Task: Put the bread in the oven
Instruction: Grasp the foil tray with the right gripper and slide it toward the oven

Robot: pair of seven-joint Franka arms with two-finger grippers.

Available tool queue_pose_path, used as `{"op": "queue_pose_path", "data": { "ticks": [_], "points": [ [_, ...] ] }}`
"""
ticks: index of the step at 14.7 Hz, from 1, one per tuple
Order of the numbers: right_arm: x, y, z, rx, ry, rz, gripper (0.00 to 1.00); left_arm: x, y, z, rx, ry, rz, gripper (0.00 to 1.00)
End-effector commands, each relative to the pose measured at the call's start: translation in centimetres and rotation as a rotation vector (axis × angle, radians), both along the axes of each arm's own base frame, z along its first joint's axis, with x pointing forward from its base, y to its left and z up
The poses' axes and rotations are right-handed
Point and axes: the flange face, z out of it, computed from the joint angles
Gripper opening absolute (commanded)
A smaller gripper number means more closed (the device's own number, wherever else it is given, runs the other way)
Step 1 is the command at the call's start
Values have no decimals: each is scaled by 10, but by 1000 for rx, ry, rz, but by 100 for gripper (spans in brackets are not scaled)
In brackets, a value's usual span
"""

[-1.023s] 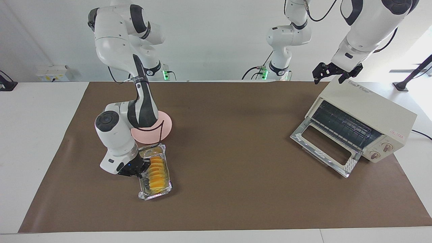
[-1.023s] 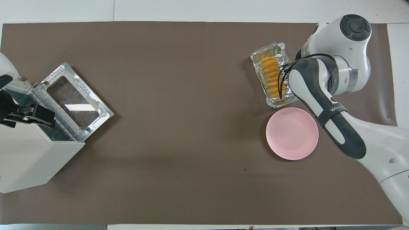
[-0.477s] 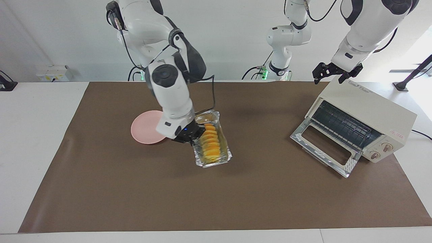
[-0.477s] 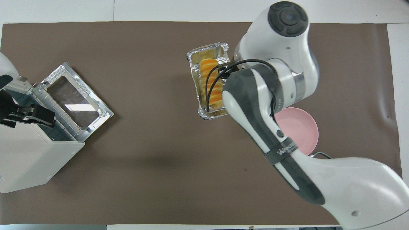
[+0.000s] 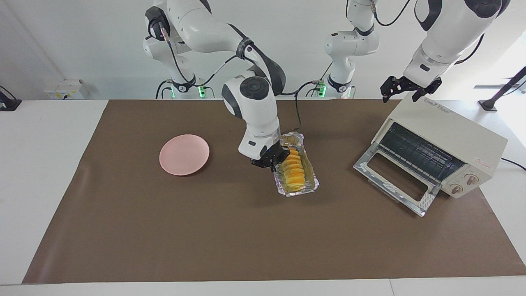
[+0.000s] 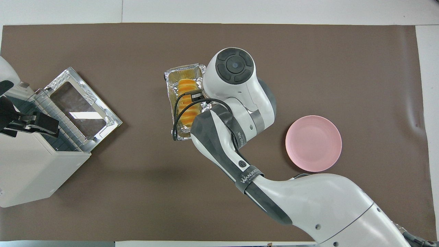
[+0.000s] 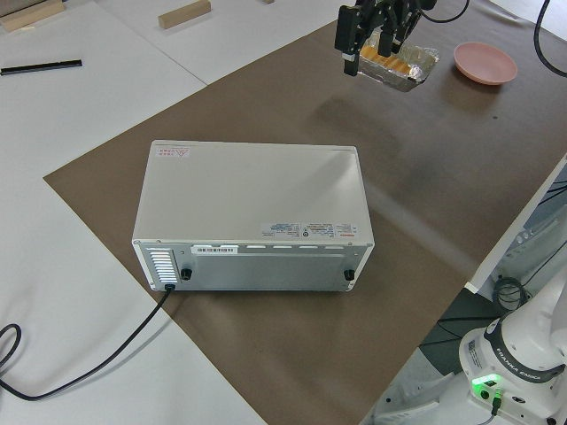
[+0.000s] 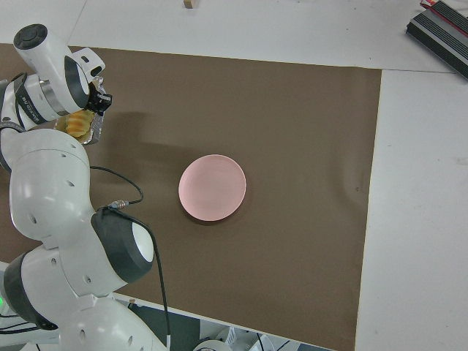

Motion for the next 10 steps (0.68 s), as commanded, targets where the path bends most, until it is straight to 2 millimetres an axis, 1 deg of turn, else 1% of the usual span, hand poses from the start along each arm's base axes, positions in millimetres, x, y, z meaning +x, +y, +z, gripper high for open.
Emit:
{"op": "queue_pose_path", "data": {
  "ticks": [1,3,4,6,9,10],
  "points": [
    [-15,-7,-30,13,5,-49,0,-9,-5,0,-19,-12,-13,100],
    [-24,-7,-45,28,13,-73,0,-10,-6,0,-20,-10,-20,100],
    [-31,-3,-53,29,10,-68,0,-10,-7,0,-19,-11,-21,100],
    [-35,-3,-64,34,6,-71,0,-9,-10,1,-20,-21,-21,100],
    [-37,-3,-66,28,20,-83,0,-5,-24,3,-22,-66,-29,100],
    [-37,-3,-65,30,25,-106,22,-5,-31,3,-17,-71,-4,100]
  ]
}}
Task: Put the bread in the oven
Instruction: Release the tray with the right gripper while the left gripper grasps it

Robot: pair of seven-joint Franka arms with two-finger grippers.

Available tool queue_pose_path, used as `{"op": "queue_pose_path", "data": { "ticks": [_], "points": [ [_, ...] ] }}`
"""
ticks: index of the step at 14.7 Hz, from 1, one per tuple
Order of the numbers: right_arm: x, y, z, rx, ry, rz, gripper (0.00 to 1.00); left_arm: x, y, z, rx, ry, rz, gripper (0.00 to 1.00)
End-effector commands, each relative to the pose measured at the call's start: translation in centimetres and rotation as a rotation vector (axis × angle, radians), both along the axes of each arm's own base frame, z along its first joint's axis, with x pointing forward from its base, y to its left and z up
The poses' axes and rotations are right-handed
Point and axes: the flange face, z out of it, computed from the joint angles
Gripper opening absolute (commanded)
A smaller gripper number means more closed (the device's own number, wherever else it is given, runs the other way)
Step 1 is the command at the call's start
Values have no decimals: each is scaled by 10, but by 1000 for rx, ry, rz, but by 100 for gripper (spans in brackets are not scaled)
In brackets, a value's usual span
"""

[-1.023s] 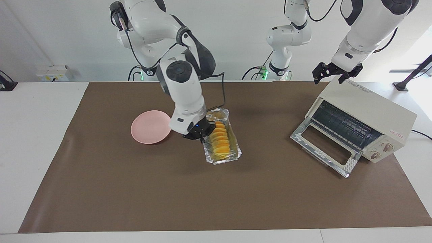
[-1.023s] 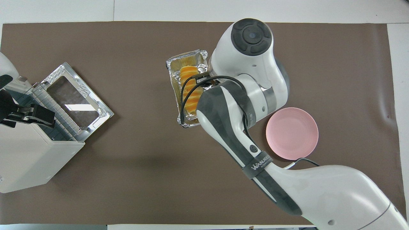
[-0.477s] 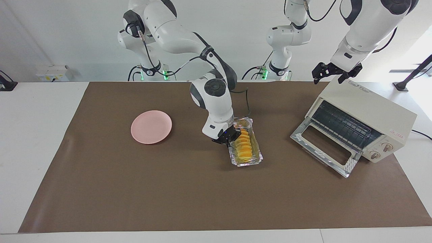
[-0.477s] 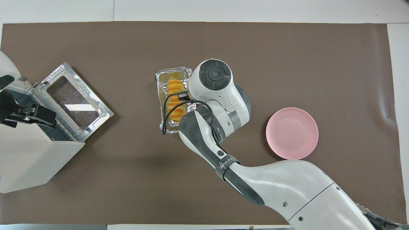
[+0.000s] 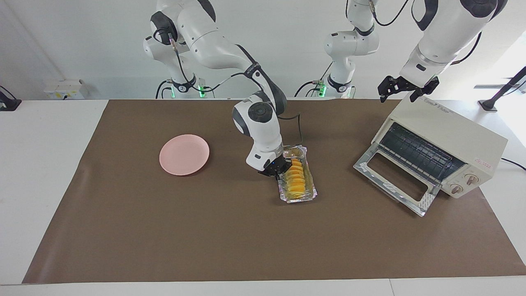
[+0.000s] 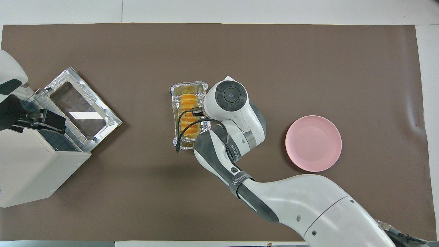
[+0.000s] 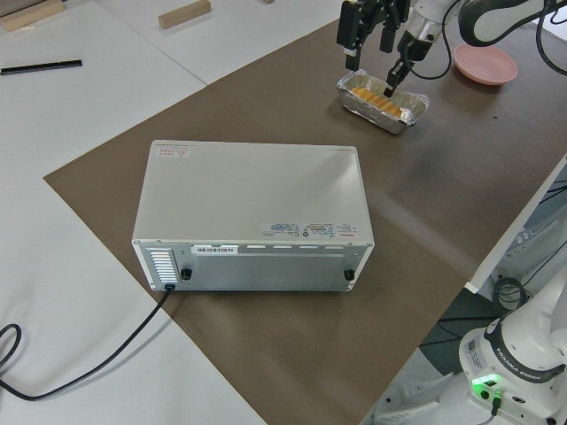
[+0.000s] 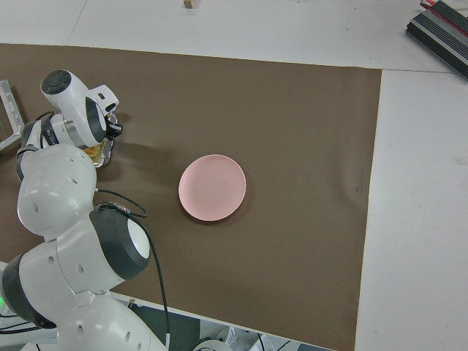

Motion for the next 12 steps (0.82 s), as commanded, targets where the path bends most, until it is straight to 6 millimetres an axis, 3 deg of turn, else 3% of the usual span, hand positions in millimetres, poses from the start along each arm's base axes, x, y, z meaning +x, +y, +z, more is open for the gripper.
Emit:
{"op": "queue_pose_path", "data": {
  "ticks": [1,3,5,8,10,12],
  "points": [
    [-8,-3,12,15,20,-67,99,-8,-16,0,-14,-33,22,100],
    [3,0,43,2,79,-84,100,-9,-21,-1,-52,-26,22,100],
    [16,-10,72,-28,130,-87,100,-5,-36,-2,-112,-45,20,100],
    [47,-72,108,-39,146,-149,100,5,-69,-24,-114,-51,42,100],
    [55,-119,143,-45,121,-70,100,12,-98,-41,-127,-88,66,100],
    [59,-170,172,-65,103,8,100,18,-148,-69,-134,-106,116,100]
  ]
}}
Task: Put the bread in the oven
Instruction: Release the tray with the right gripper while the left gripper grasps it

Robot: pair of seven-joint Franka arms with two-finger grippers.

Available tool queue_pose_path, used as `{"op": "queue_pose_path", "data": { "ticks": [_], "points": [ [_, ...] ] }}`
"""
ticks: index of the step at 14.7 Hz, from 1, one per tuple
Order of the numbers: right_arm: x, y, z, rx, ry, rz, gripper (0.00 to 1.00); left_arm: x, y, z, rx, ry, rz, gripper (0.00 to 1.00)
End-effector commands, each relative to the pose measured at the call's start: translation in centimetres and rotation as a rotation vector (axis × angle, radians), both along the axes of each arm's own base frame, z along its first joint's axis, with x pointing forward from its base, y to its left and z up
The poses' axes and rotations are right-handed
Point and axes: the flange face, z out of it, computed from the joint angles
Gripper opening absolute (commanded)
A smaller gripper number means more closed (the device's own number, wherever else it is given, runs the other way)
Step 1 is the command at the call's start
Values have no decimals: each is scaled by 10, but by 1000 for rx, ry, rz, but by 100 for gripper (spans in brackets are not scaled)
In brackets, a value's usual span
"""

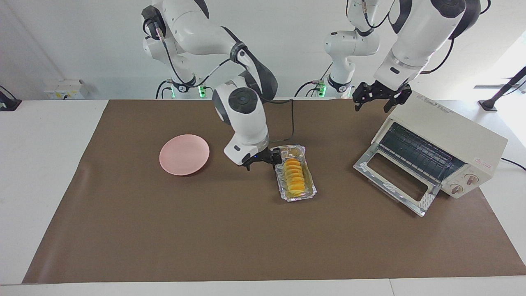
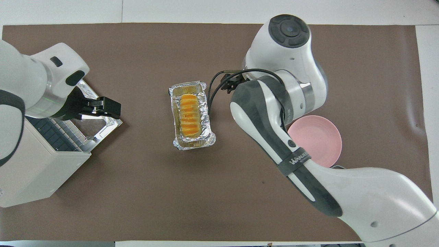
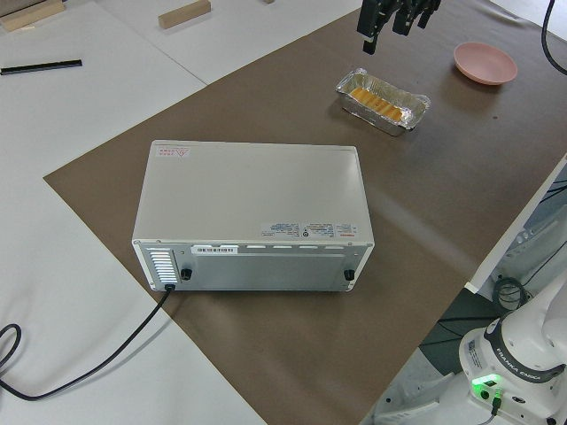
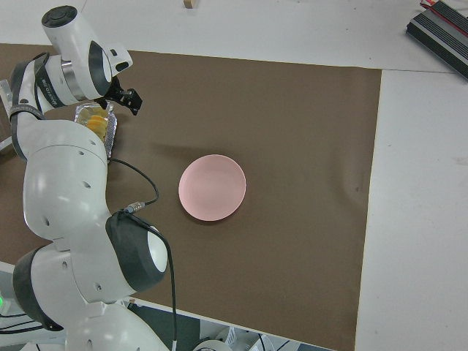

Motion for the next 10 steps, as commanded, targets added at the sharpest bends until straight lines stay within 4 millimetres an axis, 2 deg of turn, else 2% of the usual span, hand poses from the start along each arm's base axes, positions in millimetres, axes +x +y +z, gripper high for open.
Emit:
{"op": "queue_pose_path", "data": {
  "ticks": [1,2,3,5,6,8,9,10],
  "points": [
    [-3,-64,36,-3,-14,88,100,8,-78,-50,-28,-6,71,100],
    [-2,-95,43,-4,-26,123,100,11,-120,-79,-37,-20,89,100],
    [-4,-115,49,-5,-33,162,100,12,-149,-106,-48,-34,96,100],
    [-11,-158,64,-15,-18,201,100,11,-182,-145,-63,-42,70,100],
    [-15,-173,70,-22,3,201,100,8,-194,-156,-64,-37,63,100],
    [-28,-202,97,-46,8,202,100,5,-219,-198,-36,-3,116,100],
    [-36,-214,111,-72,4,217,100,2,-230,-206,-33,-14,106,100],
    [-45,-223,121,-89,3,234,100,2,-233,-209,-33,-16,110,99]
  ]
}}
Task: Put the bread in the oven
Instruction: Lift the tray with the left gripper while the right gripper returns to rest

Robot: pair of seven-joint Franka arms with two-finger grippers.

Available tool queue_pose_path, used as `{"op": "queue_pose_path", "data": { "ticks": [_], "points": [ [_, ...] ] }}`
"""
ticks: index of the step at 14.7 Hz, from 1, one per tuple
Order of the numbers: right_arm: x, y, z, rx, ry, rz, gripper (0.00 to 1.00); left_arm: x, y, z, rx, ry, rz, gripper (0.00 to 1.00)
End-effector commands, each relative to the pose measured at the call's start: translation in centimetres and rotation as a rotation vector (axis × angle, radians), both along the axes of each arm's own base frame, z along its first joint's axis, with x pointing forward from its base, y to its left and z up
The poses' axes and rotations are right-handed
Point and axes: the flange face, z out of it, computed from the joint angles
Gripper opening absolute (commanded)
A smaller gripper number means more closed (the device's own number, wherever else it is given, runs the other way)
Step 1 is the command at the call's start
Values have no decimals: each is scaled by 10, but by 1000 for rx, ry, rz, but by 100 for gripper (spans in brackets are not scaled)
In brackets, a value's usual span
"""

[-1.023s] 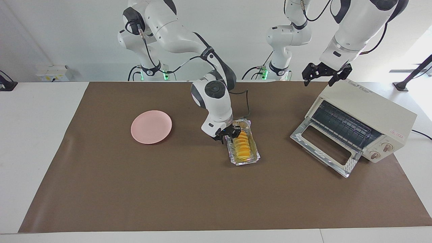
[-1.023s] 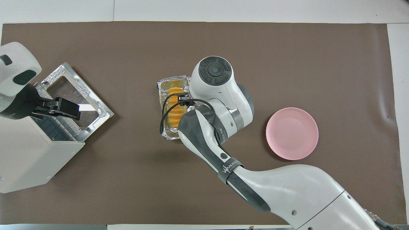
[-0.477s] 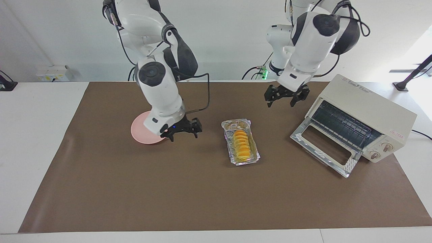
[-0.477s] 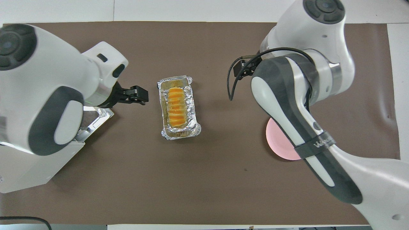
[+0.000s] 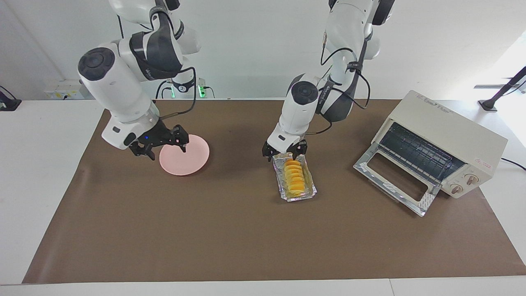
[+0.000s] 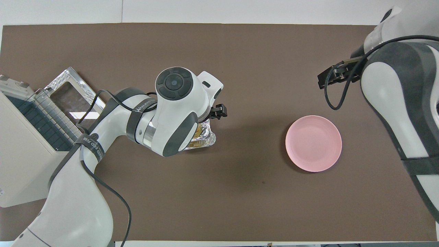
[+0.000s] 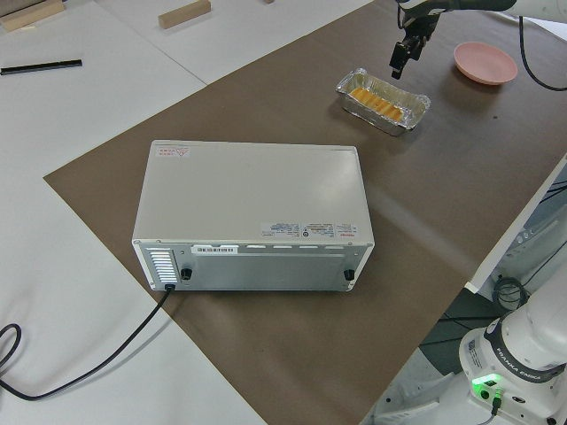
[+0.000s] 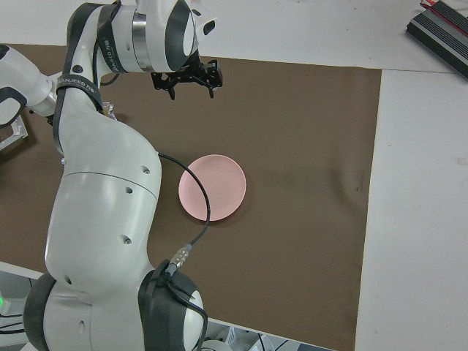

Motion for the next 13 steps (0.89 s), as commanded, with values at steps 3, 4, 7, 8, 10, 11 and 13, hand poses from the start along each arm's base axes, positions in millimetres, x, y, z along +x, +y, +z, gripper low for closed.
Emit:
{"op": "queue_pose_path", "data": {
  "ticks": [3,4,7,8,10,11,13],
  "points": [
    [-57,-40,35,-51,-9,33,100,6,-13,-26,17,-10,25,81],
    [-67,-43,40,-54,-14,33,100,7,-13,-31,19,-7,27,76],
    [-82,-45,52,-58,-7,24,100,11,-10,-44,17,-11,31,58],
    [-84,-45,54,-59,-4,23,100,11,-11,-48,14,-13,31,53],
    [-83,-52,54,-59,-11,12,100,10,-9,-52,22,-8,29,41],
    [-83,-54,53,-57,-8,3,100,10,-8,-54,24,-11,28,35],
    [-83,-62,53,-54,-1,-16,100,9,-7,-57,26,-9,32,11]
  ]
}}
